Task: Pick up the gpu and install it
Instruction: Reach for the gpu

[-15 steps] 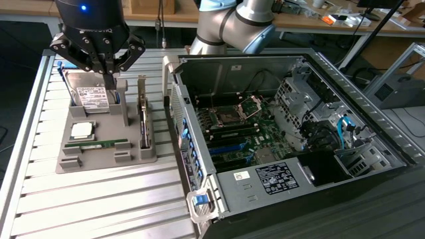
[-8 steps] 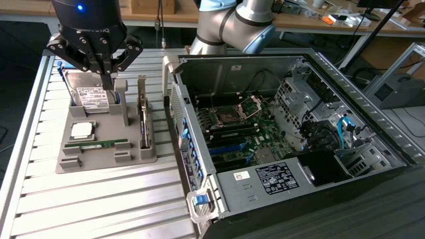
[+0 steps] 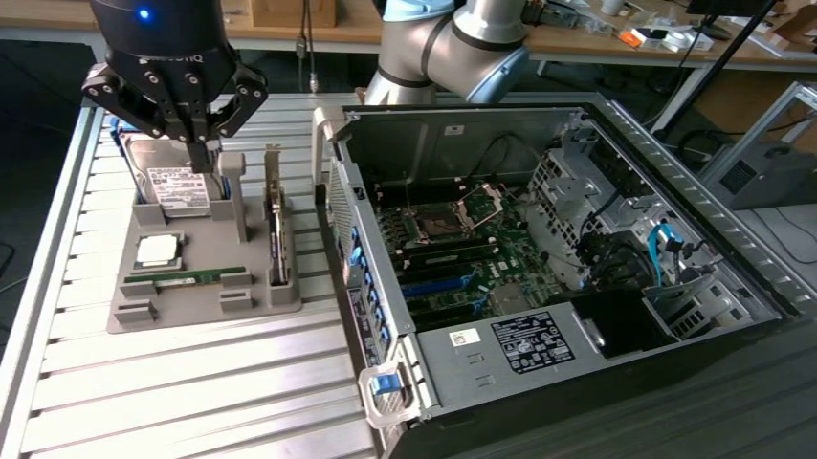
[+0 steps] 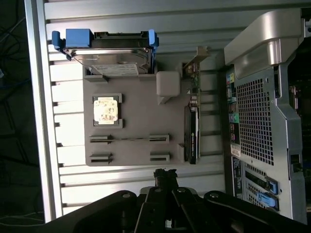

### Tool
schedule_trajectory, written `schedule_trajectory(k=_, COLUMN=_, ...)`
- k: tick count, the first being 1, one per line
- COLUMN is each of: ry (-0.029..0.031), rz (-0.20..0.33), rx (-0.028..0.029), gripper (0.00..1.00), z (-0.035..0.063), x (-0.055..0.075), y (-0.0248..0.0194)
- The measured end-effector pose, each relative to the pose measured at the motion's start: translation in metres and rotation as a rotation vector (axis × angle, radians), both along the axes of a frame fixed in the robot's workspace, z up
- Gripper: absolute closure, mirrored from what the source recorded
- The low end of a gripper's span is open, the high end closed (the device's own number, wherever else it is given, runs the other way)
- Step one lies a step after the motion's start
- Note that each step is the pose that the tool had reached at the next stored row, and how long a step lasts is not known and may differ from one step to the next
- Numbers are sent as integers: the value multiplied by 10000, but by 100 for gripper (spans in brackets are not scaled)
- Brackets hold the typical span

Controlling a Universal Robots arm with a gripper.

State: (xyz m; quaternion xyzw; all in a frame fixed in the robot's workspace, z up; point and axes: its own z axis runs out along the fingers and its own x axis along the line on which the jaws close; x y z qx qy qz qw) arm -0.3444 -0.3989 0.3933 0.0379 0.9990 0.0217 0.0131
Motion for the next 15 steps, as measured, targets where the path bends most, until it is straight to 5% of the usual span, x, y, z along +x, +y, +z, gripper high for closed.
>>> schedule_trajectory(k=15, ry=0, rz=0, rx=0, gripper=89, z=0, x=-99, y=0)
